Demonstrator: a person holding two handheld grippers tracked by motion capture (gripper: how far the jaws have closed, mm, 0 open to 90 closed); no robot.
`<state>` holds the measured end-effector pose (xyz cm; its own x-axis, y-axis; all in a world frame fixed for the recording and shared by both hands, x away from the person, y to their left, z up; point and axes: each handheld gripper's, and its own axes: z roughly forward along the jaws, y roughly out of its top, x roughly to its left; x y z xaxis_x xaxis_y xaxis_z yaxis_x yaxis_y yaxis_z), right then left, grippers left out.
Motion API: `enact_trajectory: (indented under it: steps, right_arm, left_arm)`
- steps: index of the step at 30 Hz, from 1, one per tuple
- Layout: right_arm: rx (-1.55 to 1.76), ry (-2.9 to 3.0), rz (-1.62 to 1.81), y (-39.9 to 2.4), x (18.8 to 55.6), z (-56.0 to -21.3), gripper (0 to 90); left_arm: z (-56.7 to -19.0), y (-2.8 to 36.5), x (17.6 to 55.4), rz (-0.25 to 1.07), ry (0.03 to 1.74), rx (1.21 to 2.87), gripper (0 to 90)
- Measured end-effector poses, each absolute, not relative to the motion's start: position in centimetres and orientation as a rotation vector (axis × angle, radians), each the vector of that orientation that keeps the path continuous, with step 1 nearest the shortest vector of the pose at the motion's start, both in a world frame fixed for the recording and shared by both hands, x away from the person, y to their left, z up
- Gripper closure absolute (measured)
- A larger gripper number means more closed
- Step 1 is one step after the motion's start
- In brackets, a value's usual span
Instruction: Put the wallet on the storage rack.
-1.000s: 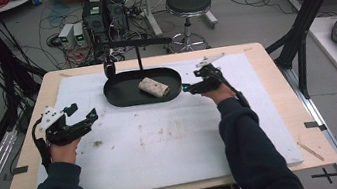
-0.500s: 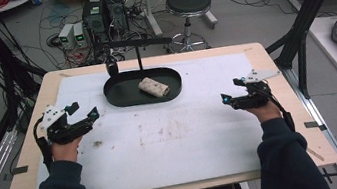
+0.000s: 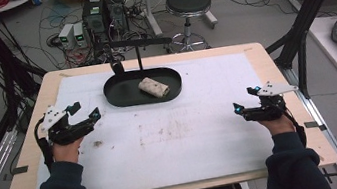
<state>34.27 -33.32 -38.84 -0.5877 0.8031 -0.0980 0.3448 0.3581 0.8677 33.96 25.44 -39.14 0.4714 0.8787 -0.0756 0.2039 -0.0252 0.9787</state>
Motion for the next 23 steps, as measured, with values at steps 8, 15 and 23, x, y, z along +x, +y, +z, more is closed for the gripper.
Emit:
enact_trajectory:
  steps: [8,15,23]
  right_arm:
    - [0.996,2.09,1.154,-33.61,34.2,-38.95,20.6]
    - [0.987,2.092,1.137,-33.58,34.2,-39.04,20.6]
    - [0.987,2.083,1.146,-33.65,34.23,-38.99,20.6]
  left_arm:
    - [-39.17,25.48,34.0,0.707,0.981,1.532,23.1]
    - [-39.19,25.35,34.0,0.707,0.976,1.54,23.1]
    - [-39.23,25.39,34.02,0.71,0.982,1.538,23.1]
